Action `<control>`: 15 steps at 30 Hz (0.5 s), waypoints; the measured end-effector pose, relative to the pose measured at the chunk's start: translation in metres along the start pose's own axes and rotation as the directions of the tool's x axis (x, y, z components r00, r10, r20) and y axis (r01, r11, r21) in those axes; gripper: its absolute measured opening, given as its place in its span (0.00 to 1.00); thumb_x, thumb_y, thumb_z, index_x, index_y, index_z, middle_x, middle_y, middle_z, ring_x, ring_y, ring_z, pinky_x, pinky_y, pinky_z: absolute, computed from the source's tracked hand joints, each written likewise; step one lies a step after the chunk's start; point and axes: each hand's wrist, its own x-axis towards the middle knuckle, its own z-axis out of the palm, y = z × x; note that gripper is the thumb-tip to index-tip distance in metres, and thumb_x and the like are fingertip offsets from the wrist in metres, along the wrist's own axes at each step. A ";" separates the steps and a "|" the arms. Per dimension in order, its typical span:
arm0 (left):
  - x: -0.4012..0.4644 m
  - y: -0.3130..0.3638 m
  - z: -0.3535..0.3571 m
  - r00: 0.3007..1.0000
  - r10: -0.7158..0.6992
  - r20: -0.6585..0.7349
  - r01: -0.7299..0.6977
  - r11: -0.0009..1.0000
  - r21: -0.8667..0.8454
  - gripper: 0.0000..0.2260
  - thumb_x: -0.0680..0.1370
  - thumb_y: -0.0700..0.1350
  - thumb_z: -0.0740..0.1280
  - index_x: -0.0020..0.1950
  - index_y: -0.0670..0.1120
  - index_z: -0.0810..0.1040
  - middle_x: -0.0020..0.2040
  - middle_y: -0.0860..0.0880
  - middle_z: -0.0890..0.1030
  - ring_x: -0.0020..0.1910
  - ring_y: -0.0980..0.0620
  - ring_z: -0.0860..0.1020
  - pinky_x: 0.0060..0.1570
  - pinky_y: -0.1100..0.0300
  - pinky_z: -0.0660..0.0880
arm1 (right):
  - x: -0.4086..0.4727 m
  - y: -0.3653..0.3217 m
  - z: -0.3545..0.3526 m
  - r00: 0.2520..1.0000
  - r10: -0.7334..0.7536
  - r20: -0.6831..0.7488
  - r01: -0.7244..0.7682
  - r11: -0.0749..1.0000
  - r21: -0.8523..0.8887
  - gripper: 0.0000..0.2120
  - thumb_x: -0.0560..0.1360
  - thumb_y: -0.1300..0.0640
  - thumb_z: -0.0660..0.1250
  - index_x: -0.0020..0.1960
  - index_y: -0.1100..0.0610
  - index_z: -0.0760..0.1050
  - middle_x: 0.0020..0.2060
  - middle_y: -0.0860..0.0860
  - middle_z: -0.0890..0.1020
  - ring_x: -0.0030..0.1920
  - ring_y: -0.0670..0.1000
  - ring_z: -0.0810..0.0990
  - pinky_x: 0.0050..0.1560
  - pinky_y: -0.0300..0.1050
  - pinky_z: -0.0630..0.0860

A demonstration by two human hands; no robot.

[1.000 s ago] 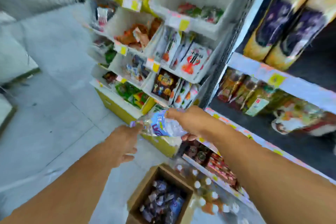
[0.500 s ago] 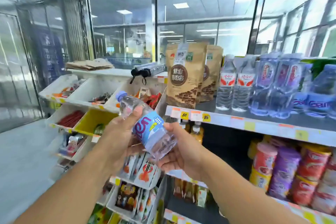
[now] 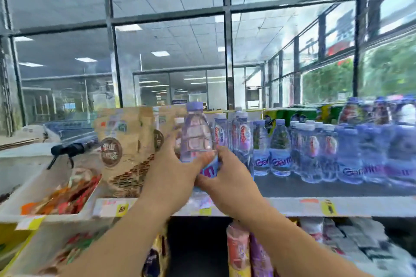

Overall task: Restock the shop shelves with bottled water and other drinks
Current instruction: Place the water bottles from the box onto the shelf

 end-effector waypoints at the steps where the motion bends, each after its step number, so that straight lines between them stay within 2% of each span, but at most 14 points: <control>1: 0.006 0.003 0.019 0.999 0.010 0.048 -0.009 1.000 -0.016 0.28 0.69 0.58 0.76 0.65 0.60 0.70 0.52 0.62 0.81 0.46 0.68 0.80 0.51 0.67 0.76 | 0.005 0.010 -0.015 0.999 0.013 -0.047 -0.014 1.000 -0.022 0.21 0.62 0.40 0.74 0.48 0.45 0.70 0.42 0.44 0.82 0.41 0.44 0.81 0.44 0.47 0.78; 4: 0.018 0.004 0.069 0.974 -0.003 0.228 0.006 1.000 -0.013 0.37 0.68 0.63 0.70 0.74 0.58 0.63 0.68 0.58 0.75 0.62 0.59 0.76 0.64 0.52 0.74 | 0.023 0.046 -0.056 0.989 0.072 -0.133 -0.078 0.996 -0.042 0.17 0.67 0.45 0.75 0.49 0.44 0.71 0.36 0.40 0.81 0.36 0.42 0.78 0.39 0.46 0.75; 6: 0.021 0.004 0.094 0.942 -0.019 0.335 0.016 1.000 0.011 0.35 0.74 0.60 0.69 0.77 0.55 0.60 0.73 0.58 0.68 0.69 0.57 0.71 0.69 0.51 0.69 | 0.034 0.069 -0.080 0.981 0.095 -0.168 -0.107 0.992 -0.062 0.15 0.69 0.45 0.75 0.50 0.41 0.72 0.39 0.38 0.82 0.38 0.41 0.79 0.41 0.47 0.77; 8: 0.024 -0.003 0.116 0.918 -0.040 0.394 0.027 0.999 0.039 0.30 0.77 0.56 0.67 0.77 0.55 0.61 0.74 0.58 0.67 0.70 0.57 0.69 0.70 0.52 0.67 | 0.044 0.093 -0.099 0.975 0.136 -0.175 -0.152 0.985 -0.083 0.15 0.71 0.48 0.76 0.52 0.41 0.73 0.45 0.41 0.84 0.44 0.44 0.82 0.47 0.49 0.80; 11: 0.031 -0.015 0.142 0.897 -0.089 0.432 0.066 0.995 0.068 0.26 0.79 0.52 0.66 0.76 0.54 0.63 0.72 0.58 0.69 0.66 0.57 0.71 0.66 0.59 0.68 | 0.061 0.125 -0.111 0.965 0.204 -0.162 -0.221 0.971 -0.094 0.16 0.69 0.50 0.77 0.54 0.46 0.76 0.44 0.45 0.85 0.45 0.49 0.84 0.51 0.56 0.81; 13: 0.036 -0.022 0.155 0.888 -0.113 0.445 0.084 0.993 0.083 0.25 0.80 0.49 0.65 0.76 0.52 0.63 0.72 0.57 0.69 0.68 0.57 0.71 0.66 0.60 0.67 | 0.071 0.142 -0.113 0.960 0.221 -0.170 -0.243 0.962 -0.121 0.15 0.68 0.51 0.77 0.53 0.47 0.77 0.43 0.45 0.85 0.44 0.49 0.84 0.51 0.56 0.81; 15: 0.039 -0.031 0.167 0.876 -0.131 0.465 0.095 0.990 0.100 0.26 0.80 0.49 0.65 0.77 0.52 0.62 0.75 0.56 0.67 0.71 0.55 0.68 0.70 0.57 0.65 | 0.079 0.155 -0.113 0.955 0.240 -0.173 -0.265 0.954 -0.140 0.16 0.69 0.51 0.78 0.53 0.48 0.76 0.44 0.45 0.85 0.45 0.49 0.84 0.52 0.55 0.81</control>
